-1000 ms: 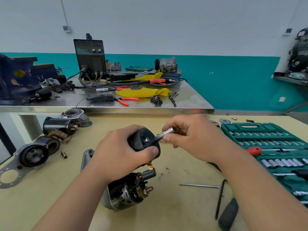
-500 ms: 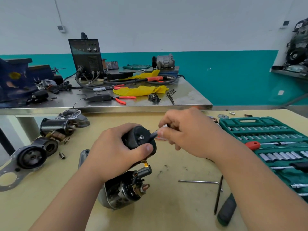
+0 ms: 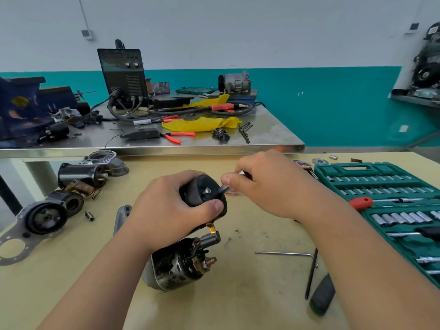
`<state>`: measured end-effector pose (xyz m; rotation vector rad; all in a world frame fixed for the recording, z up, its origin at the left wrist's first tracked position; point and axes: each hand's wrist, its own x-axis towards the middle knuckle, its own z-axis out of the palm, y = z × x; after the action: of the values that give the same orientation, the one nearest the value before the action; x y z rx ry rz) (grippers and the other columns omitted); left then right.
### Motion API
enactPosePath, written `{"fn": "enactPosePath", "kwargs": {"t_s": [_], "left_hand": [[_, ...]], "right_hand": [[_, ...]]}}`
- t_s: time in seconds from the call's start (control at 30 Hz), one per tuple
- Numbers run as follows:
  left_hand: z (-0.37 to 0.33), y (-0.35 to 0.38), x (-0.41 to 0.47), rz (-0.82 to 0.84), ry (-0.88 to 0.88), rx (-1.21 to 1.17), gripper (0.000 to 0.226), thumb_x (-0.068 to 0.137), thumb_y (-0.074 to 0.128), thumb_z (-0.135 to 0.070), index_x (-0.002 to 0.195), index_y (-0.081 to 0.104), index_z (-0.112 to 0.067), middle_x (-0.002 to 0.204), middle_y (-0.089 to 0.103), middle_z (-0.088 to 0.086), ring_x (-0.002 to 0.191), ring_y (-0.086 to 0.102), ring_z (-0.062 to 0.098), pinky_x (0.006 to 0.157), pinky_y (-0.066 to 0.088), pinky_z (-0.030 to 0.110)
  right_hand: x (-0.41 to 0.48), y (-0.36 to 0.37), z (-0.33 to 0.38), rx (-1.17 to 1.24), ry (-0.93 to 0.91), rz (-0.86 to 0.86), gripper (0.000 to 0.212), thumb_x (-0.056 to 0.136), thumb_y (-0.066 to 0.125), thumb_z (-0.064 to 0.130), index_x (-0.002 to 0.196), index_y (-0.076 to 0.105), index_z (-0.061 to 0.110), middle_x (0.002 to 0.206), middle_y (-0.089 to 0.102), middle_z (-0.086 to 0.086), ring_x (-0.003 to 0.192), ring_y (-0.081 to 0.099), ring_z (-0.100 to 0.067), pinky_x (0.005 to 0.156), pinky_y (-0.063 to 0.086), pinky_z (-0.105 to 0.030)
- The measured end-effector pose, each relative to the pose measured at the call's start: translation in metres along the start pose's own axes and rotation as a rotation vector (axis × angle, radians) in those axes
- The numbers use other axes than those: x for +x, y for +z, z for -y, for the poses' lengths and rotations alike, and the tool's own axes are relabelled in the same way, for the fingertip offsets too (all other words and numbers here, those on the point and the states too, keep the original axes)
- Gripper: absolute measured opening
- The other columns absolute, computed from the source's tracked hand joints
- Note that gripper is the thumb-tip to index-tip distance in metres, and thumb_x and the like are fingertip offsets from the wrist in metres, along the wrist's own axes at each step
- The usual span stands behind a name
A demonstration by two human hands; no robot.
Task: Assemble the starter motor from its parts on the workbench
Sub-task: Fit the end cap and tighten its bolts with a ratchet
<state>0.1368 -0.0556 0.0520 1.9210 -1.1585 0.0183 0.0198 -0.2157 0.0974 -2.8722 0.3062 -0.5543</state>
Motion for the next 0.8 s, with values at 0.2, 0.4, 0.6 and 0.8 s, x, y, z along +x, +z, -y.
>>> {"fn": "enactPosePath", "kwargs": {"t_s": [0.2, 0.4, 0.6, 0.8], "left_hand": [[0.002, -0.001, 0.003, -0.024, -0.011, 0.005, 0.038, 0.055, 0.057, -0.066, 0.091, 0.062, -0.053, 0.078, 0.067, -0.023, 0.074, 0.062, 0.001, 0.064, 0.048, 0.029], [0.002, -0.004, 0.002, -0.05, -0.029, -0.008, 0.037, 0.054, 0.054, -0.067, 0.089, 0.061, -0.056, 0.079, 0.066, -0.026, 0.075, 0.06, -0.003, 0.061, 0.046, 0.028], [-0.001, 0.0, 0.001, -0.037, -0.043, 0.052, 0.04, 0.054, 0.053, -0.071, 0.089, 0.06, -0.053, 0.076, 0.064, -0.026, 0.069, 0.06, 0.002, 0.066, 0.049, 0.03], [0.001, -0.005, 0.002, -0.053, -0.051, 0.021, 0.039, 0.056, 0.053, -0.07, 0.087, 0.062, -0.049, 0.072, 0.064, -0.022, 0.065, 0.059, 0.005, 0.062, 0.047, 0.029]], "right_hand": [[-0.013, 0.002, -0.015, 0.481, 0.266, 0.132, 0.061, 0.082, 0.021, 0.075, 0.105, 0.056, 0.031, 0.076, 0.063, 0.008, 0.056, 0.059, -0.007, 0.056, 0.046, -0.028], [-0.069, -0.011, -0.099, -0.053, 0.763, 0.048, 0.035, 0.099, 0.043, 0.036, 0.086, 0.063, 0.009, 0.076, 0.065, -0.009, 0.064, 0.06, -0.019, 0.057, 0.048, -0.03], [-0.095, 0.039, -0.094, -0.34, 0.912, 0.425, 0.038, 0.092, 0.049, 0.048, 0.108, 0.058, 0.016, 0.094, 0.062, -0.002, 0.086, 0.062, -0.02, 0.078, 0.054, -0.035], [-0.093, 0.045, -0.104, -0.113, 0.977, 0.105, 0.02, 0.088, 0.059, 0.031, 0.087, 0.055, 0.012, 0.076, 0.062, -0.004, 0.067, 0.062, -0.018, 0.054, 0.049, -0.027]]}}
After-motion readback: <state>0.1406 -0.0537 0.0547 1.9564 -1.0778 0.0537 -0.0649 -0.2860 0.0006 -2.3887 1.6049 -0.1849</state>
